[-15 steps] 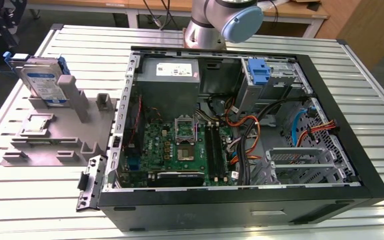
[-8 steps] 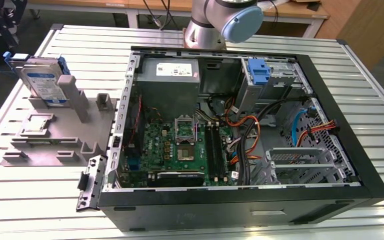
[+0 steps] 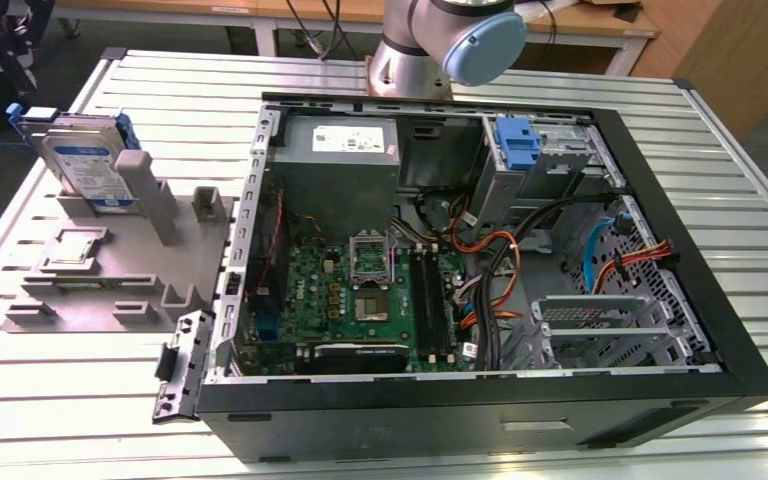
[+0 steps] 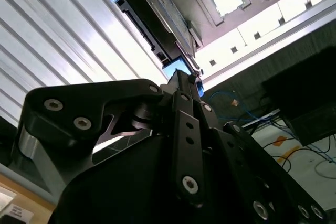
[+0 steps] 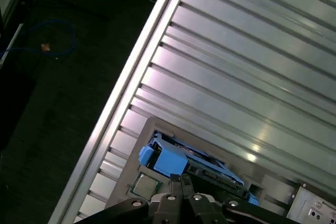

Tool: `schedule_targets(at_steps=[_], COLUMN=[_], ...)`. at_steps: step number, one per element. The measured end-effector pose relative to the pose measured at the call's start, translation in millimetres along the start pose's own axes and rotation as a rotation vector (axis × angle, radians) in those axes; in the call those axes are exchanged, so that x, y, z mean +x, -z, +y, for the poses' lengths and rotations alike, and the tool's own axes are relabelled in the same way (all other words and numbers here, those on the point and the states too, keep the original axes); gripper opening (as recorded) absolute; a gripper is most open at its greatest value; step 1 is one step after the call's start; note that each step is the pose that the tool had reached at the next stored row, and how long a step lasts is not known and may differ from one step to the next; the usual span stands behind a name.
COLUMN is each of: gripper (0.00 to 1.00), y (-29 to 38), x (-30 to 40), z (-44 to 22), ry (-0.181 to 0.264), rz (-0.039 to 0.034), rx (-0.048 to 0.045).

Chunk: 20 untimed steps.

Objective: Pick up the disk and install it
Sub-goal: 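Pick up the disk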

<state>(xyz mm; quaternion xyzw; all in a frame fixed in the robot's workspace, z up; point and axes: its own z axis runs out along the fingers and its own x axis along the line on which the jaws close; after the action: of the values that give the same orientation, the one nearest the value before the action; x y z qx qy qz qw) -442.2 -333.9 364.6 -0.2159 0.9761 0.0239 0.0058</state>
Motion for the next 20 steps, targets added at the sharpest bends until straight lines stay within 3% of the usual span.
schedule_targets(at_steps=[20], gripper=[0.10], y=[0.0], x=[0.0], z=[0.0], ry=[0.160], rz=[0.0070], rx=[-0.0035])
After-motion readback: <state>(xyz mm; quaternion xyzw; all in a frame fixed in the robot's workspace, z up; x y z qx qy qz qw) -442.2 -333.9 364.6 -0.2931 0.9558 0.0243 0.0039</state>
